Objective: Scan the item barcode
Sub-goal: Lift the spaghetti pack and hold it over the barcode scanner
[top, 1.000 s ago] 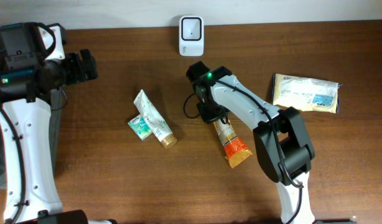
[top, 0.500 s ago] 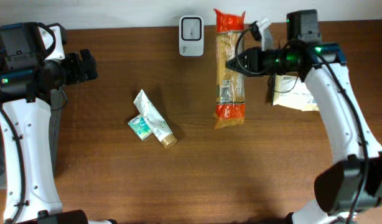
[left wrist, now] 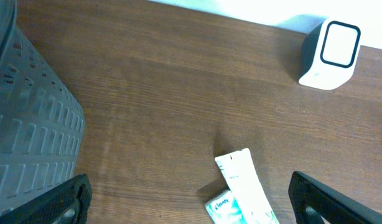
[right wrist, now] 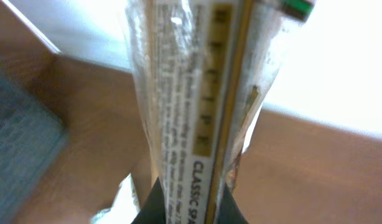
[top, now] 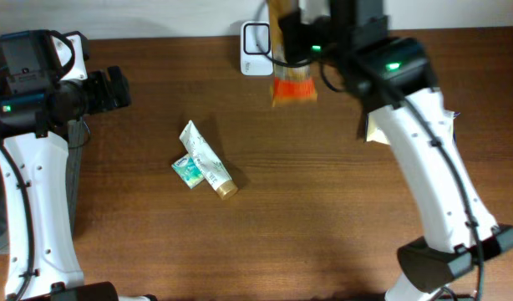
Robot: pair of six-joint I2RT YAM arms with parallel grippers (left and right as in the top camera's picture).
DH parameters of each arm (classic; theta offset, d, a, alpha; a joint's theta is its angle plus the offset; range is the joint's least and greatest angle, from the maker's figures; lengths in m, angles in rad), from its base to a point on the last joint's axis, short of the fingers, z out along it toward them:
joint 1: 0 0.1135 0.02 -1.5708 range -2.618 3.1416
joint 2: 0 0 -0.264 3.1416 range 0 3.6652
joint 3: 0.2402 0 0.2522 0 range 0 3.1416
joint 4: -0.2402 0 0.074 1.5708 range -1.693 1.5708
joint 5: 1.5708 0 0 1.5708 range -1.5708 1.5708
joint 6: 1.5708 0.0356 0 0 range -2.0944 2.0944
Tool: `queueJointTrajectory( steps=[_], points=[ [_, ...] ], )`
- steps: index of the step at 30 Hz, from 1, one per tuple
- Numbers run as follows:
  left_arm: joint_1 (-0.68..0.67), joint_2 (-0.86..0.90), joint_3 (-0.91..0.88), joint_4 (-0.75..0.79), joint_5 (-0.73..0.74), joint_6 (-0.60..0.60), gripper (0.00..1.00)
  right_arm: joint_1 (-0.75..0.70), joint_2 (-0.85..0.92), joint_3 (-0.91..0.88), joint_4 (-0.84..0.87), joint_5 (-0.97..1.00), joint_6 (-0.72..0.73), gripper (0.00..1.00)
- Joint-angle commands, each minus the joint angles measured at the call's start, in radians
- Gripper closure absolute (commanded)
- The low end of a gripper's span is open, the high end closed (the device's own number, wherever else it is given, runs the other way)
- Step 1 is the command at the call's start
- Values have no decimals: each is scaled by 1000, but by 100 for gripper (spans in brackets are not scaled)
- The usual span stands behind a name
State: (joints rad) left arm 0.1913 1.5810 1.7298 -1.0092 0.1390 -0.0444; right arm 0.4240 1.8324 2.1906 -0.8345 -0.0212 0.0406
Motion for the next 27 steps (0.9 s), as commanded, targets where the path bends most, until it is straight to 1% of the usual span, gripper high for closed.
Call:
queueJointTrajectory(
  steps=[1,3,6,7,9,10,12,13,15,18,19,21,23,27],
  points=[
    [3,-7,2,1,3,16,1,142,154,36,212,428,-510,96],
    [3,-7,2,1,3,16,1,166,246,36,316,481,-661,96],
    [3,-7,2,1,3,15,1,158,435,36,554,483,-1097,96],
    [3,-7,2,0,3,16,1,145,486,36,636,482,-1200,96],
    [3,-7,2,1,3,16,1,126,539,36,787,465,-1276,96],
    [3,-7,2,0,3,16,1,116,556,36,839,435,-1301,96],
    [3,-7,2,0,3,16,1,97,591,36,915,353,-1306,96],
    [3,-7,2,1,3,16,1,91,606,36,944,339,-1336,96],
    [3,-7,2,0,3,16,1,86,647,36,1009,274,-1350,96],
    [3,-7,2,0,3,16,1,93,730,36,1137,256,-1359,96],
    [3,-7,2,0,3,15,1,95,746,36,1163,256,-1390,96],
    [3,-7,2,1,3,16,1,108,756,36,1162,261,-1396,96],
    [3,-7,2,0,3,16,1,115,756,36,1162,261,-1431,96],
    [3,-7,2,0,3,15,1,124,756,36,1160,295,-1432,96]
  ],
)
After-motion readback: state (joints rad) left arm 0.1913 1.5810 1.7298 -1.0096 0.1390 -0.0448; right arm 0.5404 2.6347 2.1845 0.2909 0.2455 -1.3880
